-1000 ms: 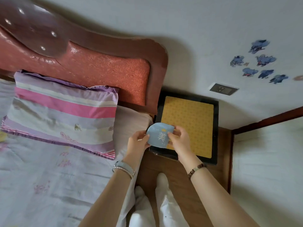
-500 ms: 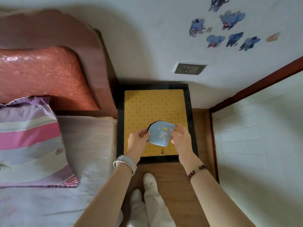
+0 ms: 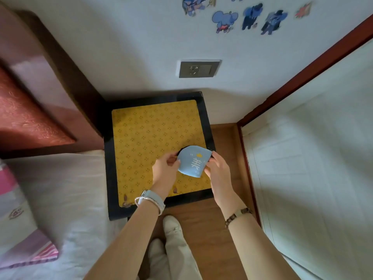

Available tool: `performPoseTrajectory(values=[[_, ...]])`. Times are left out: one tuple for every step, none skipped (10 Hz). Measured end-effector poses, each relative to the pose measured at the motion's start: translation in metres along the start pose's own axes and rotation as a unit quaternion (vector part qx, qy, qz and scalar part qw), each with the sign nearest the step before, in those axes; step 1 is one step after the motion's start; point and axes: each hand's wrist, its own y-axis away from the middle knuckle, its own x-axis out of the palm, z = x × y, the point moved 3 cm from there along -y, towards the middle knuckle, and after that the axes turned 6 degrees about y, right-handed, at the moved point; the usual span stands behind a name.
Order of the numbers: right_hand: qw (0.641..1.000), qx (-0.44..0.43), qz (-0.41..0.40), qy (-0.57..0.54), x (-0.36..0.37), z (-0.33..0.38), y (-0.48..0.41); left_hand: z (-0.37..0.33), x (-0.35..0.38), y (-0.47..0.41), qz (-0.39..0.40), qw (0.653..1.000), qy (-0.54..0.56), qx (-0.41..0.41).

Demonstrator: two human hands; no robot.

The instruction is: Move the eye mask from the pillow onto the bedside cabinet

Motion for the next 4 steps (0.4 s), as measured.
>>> performPoseTrajectory(values=[[1.000,-0.001,0.025,0.011,0.002,-0.005,-0.001,0.005,0.004,-0.001,-0.001,1.000,-0.015,-0.016],[0.999,-0.001,0.036,0.012,0.002,-0.007,0.001,0.006,0.005,0.001,0.007,1.000,-0.021,-0.017],[0.999,-0.005,0.037,0.004,0.000,-0.009,0.003,0.004,0.004,0.007,0.021,0.999,-0.016,-0.038],[0.999,-0.019,0.033,-0.019,0.001,-0.003,0.015,-0.002,0.000,0.020,0.047,0.997,0.005,-0.061]])
